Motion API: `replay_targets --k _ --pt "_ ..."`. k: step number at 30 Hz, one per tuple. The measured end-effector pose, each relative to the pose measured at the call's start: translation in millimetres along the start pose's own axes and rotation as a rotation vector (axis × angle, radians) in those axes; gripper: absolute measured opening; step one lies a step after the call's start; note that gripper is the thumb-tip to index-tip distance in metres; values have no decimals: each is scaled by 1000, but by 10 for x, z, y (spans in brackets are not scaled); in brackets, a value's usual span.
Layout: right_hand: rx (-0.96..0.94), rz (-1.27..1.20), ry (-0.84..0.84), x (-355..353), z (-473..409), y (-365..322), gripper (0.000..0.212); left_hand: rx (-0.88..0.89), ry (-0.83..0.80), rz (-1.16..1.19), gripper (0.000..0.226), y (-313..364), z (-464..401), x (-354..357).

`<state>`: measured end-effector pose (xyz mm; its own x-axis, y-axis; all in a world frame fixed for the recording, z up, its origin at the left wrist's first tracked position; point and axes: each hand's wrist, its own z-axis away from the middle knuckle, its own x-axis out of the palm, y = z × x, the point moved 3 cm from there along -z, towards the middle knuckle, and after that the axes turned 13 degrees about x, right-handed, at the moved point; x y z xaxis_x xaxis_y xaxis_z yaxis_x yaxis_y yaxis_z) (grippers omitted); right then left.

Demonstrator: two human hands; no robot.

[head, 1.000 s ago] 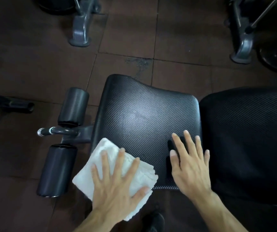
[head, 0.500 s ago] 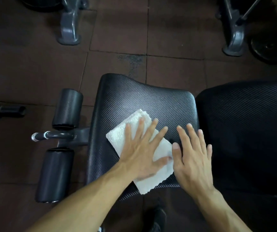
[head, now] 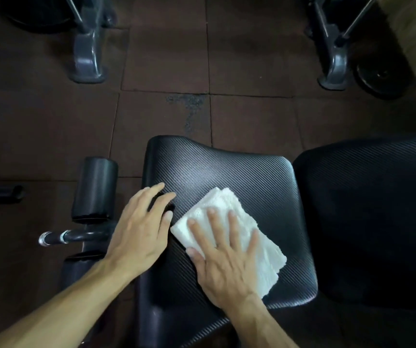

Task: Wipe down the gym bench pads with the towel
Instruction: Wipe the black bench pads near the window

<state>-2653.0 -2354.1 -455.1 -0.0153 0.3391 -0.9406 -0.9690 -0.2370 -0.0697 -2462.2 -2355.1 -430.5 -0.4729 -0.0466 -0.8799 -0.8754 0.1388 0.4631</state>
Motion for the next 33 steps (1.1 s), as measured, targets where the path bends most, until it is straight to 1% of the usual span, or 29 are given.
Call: replay_targets --k 5,8,11,13,15,17,18,19,21,22,23,24,25,27,28,30,32,33 --pt "194 -69 34 -241 -567 172 56 4 31 31 40 12 -232 62" --pt "341 -141 55 -292 -732 309 56 19 28 44 40 77 -287 79" --pt "529 -234 78 -296 -713 181 56 30 26 65 40 131 -273 79" --pt "560 -306 63 -337 -688 67 54 15 27 78 42 156 -239 57" --pt "479 -364 38 -445 -704 81 52 -20 13 59 45 216 -199 44" --pt "345 -353 120 -652 -765 242 46 -64 -36 15 52 333 -164 54" --pt "266 -303 144 -770 -833 333 49 -88 -69 23 56 427 -151 77" --pt "182 -232 107 -878 -927 405 61 -125 -116 70 61 547 -153 101" --pt "4 -17 -62 -1033 -1124 427 88 -232 -228 190 65 806 -183 185" --pt "-84 94 -139 -1070 -1178 380 94 -281 -257 244 64 947 -190 233" --pt "-158 182 -180 -1090 -1208 310 95 -317 -272 289 61 1074 -207 286" --pt "-206 250 -185 -1112 -1218 252 91 -349 -277 335 59 1187 -225 347" --pt "-220 292 -172 -1156 -1209 226 82 -391 -265 382 60 1272 -244 402" --pt "-180 300 -149 -1286 -1173 278 58 -507 -225 446 64 1333 -275 498" --pt "-147 263 -140 -1352 -1133 360 48 -558 -220 449 61 1332 -277 533" --pt "-107 110 -82 -1466 -1005 636 33 -599 -213 412 45 1357 -306 529" --pt "-61 -149 -64 -1547 -807 924 23 -573 -164 409 27 1348 -335 486" --pt "-28 -290 -66 -1579 -684 1067 19 -546 -130 447 23 1351 -353 443"
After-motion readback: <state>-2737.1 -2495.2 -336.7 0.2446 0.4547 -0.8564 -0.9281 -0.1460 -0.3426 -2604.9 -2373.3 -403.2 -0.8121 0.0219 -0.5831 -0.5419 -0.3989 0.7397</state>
